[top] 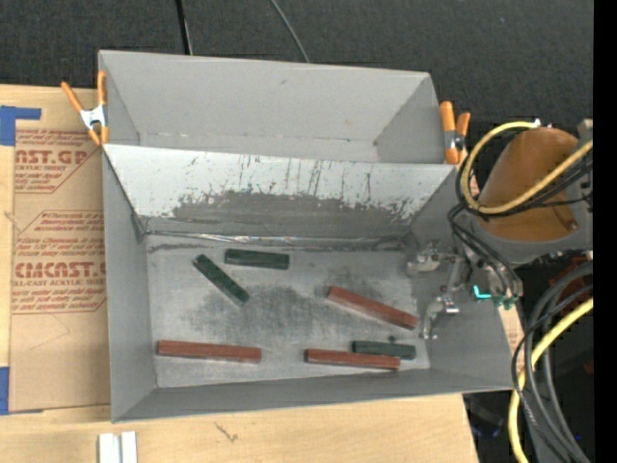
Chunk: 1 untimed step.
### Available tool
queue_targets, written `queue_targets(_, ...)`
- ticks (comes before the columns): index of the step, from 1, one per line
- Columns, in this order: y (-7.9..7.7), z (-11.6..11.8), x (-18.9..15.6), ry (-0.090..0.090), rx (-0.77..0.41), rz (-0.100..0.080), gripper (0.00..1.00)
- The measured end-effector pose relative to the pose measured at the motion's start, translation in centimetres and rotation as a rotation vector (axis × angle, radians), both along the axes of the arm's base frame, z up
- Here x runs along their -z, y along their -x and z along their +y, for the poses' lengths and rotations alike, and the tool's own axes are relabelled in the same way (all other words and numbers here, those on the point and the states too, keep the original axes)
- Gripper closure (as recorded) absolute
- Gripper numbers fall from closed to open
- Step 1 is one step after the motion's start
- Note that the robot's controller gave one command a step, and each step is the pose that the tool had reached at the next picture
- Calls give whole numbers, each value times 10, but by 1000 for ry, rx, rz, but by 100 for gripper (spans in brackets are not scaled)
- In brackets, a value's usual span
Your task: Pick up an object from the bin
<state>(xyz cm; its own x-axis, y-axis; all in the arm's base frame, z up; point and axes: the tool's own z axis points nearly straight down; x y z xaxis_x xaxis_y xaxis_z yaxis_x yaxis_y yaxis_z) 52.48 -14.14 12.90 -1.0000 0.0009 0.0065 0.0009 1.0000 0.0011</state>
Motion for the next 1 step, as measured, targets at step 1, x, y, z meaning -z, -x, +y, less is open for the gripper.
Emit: queue_targets(1, -2, 0, -4, 2, -1, -7, 0)
